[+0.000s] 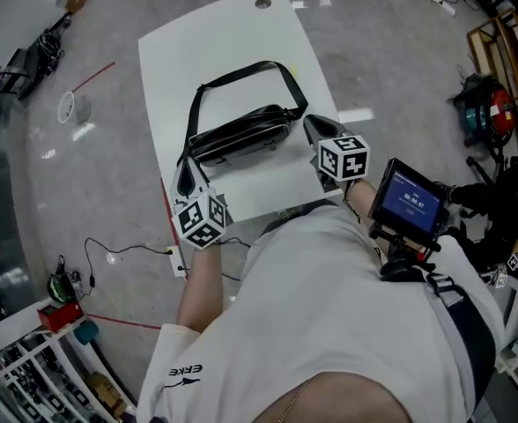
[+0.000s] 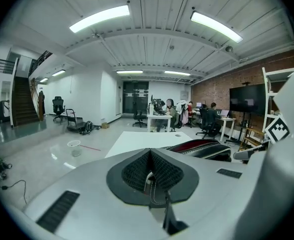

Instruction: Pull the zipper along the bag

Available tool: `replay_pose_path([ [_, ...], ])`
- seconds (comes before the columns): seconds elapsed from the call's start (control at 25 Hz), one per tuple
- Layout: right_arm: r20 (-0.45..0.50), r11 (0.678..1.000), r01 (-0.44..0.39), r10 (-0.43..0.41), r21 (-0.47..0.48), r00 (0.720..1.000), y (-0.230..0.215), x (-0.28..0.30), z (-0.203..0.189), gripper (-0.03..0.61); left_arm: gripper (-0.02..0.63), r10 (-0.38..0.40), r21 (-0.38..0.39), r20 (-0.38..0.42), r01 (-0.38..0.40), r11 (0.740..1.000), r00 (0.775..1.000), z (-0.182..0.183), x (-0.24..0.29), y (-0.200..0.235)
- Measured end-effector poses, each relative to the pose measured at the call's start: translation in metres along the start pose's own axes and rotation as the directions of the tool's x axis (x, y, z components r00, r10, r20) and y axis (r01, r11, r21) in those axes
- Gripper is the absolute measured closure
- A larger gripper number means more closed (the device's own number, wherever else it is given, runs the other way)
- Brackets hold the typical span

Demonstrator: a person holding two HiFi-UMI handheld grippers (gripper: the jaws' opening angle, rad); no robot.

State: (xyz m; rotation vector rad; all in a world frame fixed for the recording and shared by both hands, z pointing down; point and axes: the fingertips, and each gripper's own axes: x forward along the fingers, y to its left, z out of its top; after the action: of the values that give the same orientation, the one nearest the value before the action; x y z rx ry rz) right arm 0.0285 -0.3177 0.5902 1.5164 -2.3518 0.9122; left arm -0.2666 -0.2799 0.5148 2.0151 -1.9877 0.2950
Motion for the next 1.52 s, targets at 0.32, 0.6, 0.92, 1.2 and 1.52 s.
replay_pose_path([
  [0.32,0.123,0.820,-0.203,0.162,0.535,0.979,-0.010,0.019,0.007,0.507,0.611,0.039,0.023,-0.019,-0.038,0.999,0.999,0.005,0.016,0.005],
  [0.6,0.227,0.455,-0.302,0.213,0.838,0.950,-0.009,0.032,-0.004,0.437,0.611,0.014,0.022,-0.045,-0.013,1.000,0.999,-0.001,0.027,0.000],
  [0.92,0.277,0.186,-0.316,0.209,0.930,0.938,-0.006,0.040,-0.022,0.437,0.611,-0.012,0.039,-0.075,0.015,0.999,0.997,-0.007,0.030,-0.005],
  [1.2,0.337,0.124,-0.368,0.216,0.922,0.916,-0.001,0.036,-0.016,0.439,0.611,-0.017,0.064,-0.089,0.022,0.998,0.996,-0.006,0.028,-0.004],
  [1.52,0.426,0.083,-0.462,0.276,0.883,0.862,0.010,0.031,0.003,0.459,0.611,-0.008,0.065,-0.089,0.014,0.998,0.996,-0.006,0.027,-0.001],
])
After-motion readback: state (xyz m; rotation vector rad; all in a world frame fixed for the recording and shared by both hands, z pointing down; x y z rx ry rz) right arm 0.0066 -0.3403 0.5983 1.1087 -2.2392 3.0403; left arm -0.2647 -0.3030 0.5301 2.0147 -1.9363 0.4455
